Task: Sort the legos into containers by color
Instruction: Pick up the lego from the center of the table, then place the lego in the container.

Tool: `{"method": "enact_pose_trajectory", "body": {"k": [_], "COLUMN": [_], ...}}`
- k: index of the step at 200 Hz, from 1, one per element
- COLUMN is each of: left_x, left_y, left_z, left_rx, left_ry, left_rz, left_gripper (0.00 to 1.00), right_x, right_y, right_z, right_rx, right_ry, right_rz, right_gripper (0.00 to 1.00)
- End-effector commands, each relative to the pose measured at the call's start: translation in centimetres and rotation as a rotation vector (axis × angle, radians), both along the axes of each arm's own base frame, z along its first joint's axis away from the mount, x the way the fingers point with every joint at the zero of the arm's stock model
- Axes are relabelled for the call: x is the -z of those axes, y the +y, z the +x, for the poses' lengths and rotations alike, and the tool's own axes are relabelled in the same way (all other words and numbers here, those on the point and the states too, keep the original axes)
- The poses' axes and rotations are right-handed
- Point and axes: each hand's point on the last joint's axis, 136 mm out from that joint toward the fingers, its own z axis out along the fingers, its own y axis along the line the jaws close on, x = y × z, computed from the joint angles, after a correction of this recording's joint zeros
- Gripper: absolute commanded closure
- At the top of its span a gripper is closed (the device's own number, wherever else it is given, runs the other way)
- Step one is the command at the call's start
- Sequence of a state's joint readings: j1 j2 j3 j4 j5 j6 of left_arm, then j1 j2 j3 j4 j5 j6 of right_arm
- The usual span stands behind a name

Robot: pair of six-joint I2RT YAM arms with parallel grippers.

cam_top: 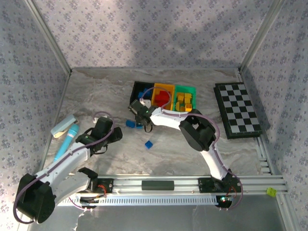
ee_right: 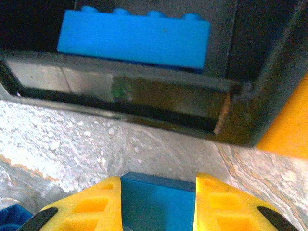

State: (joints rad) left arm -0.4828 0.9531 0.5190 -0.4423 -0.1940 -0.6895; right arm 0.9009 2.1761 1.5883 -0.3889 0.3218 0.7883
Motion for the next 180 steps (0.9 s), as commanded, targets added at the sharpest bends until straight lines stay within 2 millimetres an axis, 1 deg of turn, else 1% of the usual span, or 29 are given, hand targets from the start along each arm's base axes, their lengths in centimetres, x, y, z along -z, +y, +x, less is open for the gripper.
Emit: {"method": "enact_pose_trajectory", "body": {"k": [1, 27, 45, 53, 80, 104, 113, 117, 123, 129, 142, 146, 148, 151, 156, 160, 180], "left_x": [0.3, 0.5, 0.5, 0.5, 0.5, 0.6, 0.5, 0.5, 0.5, 0.5, 0.4, 0.3, 0.3, 0.3, 0.2, 0.2, 0.0], "left_y": [-0.2, -0.5, -0.8, -0.9, -1.0, -1.1, -1.1, -1.1, -1.2, -1.2, -1.4, -1.4, -1.4, -1.4, -1.5, -1.5, -2.0], "left_z": [0.0, 0.2, 0.3, 0.3, 0.2, 0.2, 0.1, 0.1, 0.1, 0.1, 0.1, 0.1, 0.1, 0.2, 0.2, 0.2, 0.6], "left_rx": [0.015, 0.022, 0.032, 0.033, 0.035, 0.036, 0.038, 0.039, 0.042, 0.041, 0.049, 0.048, 0.049, 0.05, 0.052, 0.052, 0.058], "left_ry": [0.0, 0.01, 0.019, 0.02, 0.021, 0.024, 0.025, 0.026, 0.029, 0.027, 0.028, 0.029, 0.028, 0.027, 0.025, 0.025, 0.017], "left_rz": [-0.022, -0.028, -0.032, -0.036, -0.047, -0.051, -0.053, -0.052, -0.054, -0.056, -0.063, -0.065, -0.065, -0.067, -0.069, -0.07, -0.086], "left_gripper": [0.24, 0.24, 0.24, 0.24, 0.24, 0.24, 0.24, 0.24, 0.24, 0.24, 0.22, 0.16, 0.15, 0.15, 0.14, 0.1, 0.09], "right_x": [-1.3, -5.1, -7.5, -8.2, -9.7, -10.0, -10.2, -9.8, -9.8, -9.8, -10.1, -10.3, -10.1, -10.4, -10.6, -10.7, -10.9], "right_y": [-0.7, 0.3, 0.9, 1.1, 1.7, 1.6, 1.6, 1.3, 1.3, 1.5, 1.8, 1.8, 1.8, 2.2, 2.3, 2.3, 2.4], "right_z": [-1.4, -0.7, 0.9, 1.8, 5.0, 8.1, 9.5, 9.5, 9.9, 10.0, 9.7, 9.3, 9.1, 9.0, 8.6, 8.3, 6.0], "right_rx": [-0.034, -0.076, -0.096, -0.12, -0.133, -0.123, -0.114, -0.114, -0.116, -0.124, -0.138, -0.147, -0.152, -0.16, -0.171, -0.178, -0.22], "right_ry": [-0.035, -0.104, -0.148, -0.161, -0.171, -0.176, -0.177, -0.155, -0.142, -0.135, -0.148, -0.152, -0.147, -0.163, -0.171, -0.174, -0.18], "right_rz": [-0.076, -0.072, -0.057, -0.065, -0.025, -0.034, -0.018, -0.028, -0.015, 0.0, 0.01, 0.009, 0.003, 0.014, 0.012, 0.007, -0.016], "right_gripper": [0.73, 0.73, 0.72, 0.72, 0.7, 0.68, 0.63, 0.59, 0.52, 0.49, 0.45, 0.45, 0.45, 0.44, 0.44, 0.44, 0.44]}}
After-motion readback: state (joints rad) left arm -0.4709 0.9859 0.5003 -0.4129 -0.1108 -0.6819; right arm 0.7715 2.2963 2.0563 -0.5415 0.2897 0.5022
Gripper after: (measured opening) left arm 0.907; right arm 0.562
